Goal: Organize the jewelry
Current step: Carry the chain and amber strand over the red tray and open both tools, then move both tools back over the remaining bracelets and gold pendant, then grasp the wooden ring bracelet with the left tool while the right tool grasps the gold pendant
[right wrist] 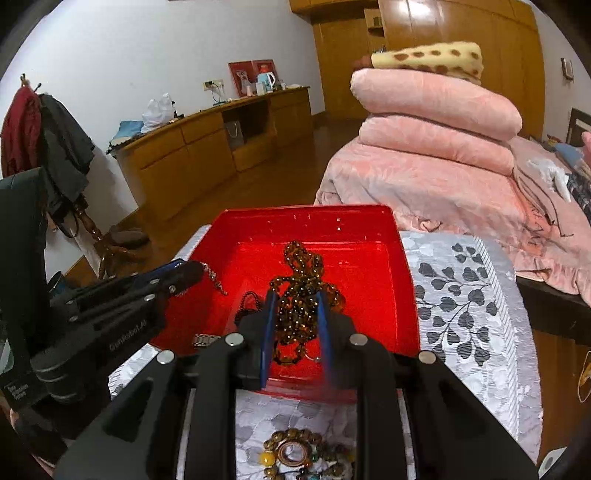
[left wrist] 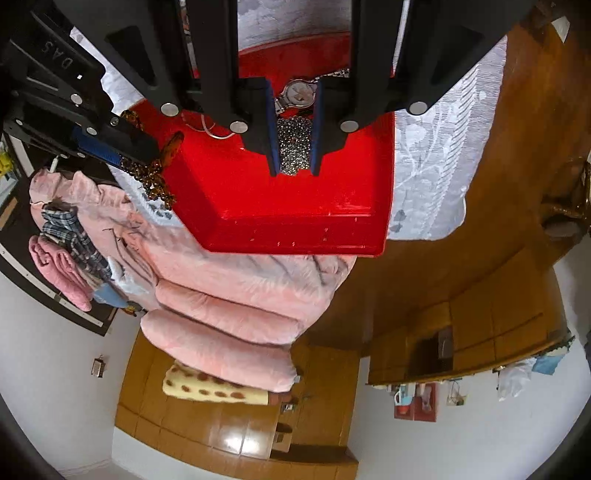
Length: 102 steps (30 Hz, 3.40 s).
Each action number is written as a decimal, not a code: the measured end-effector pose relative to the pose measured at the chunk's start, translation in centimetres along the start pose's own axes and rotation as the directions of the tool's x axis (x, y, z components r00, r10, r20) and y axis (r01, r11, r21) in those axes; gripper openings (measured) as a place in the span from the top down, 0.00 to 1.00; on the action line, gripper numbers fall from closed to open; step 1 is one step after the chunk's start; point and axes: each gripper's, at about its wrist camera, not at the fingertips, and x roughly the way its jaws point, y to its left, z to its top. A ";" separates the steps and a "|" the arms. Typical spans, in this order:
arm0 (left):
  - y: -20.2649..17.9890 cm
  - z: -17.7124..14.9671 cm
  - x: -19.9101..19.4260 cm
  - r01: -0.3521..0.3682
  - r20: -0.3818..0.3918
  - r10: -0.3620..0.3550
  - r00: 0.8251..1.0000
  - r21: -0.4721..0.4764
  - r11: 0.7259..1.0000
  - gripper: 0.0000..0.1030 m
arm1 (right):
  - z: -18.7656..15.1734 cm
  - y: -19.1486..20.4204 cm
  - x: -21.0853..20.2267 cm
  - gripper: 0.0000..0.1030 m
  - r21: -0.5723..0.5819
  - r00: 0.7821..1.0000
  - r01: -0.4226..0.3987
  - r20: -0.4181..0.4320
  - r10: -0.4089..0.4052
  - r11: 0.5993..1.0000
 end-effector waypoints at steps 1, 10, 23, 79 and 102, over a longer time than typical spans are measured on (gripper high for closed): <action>0.0 0.0 0.3 -0.001 -0.005 0.001 1.000 -0.001 1.000 0.84 | -0.1 -0.1 0.5 0.80 0.001 1.000 -0.001 -0.007 0.001 1.000; 0.4 0.0 2.1 -0.017 -0.053 0.016 0.998 -0.010 1.000 0.82 | -0.2 -0.3 1.7 0.85 0.001 1.000 -0.005 -0.024 0.005 1.000; 0.2 -3.4 -5.4 -0.015 0.066 0.012 0.998 0.045 0.999 0.38 | -5.3 -2.5 -5.4 0.63 0.027 0.998 0.028 0.058 -0.029 0.999; -5.0 -13.7 -5.1 0.042 -0.119 -0.031 0.992 0.087 0.995 0.39 | -18.0 -2.4 -6.9 0.82 0.042 0.981 0.156 -0.121 -0.150 0.987; -9.3 -12.1 -0.3 0.155 -0.190 -0.121 0.974 0.175 0.972 0.71 | -18.1 -5.2 -6.4 0.82 0.085 0.985 0.132 -0.126 -0.121 0.987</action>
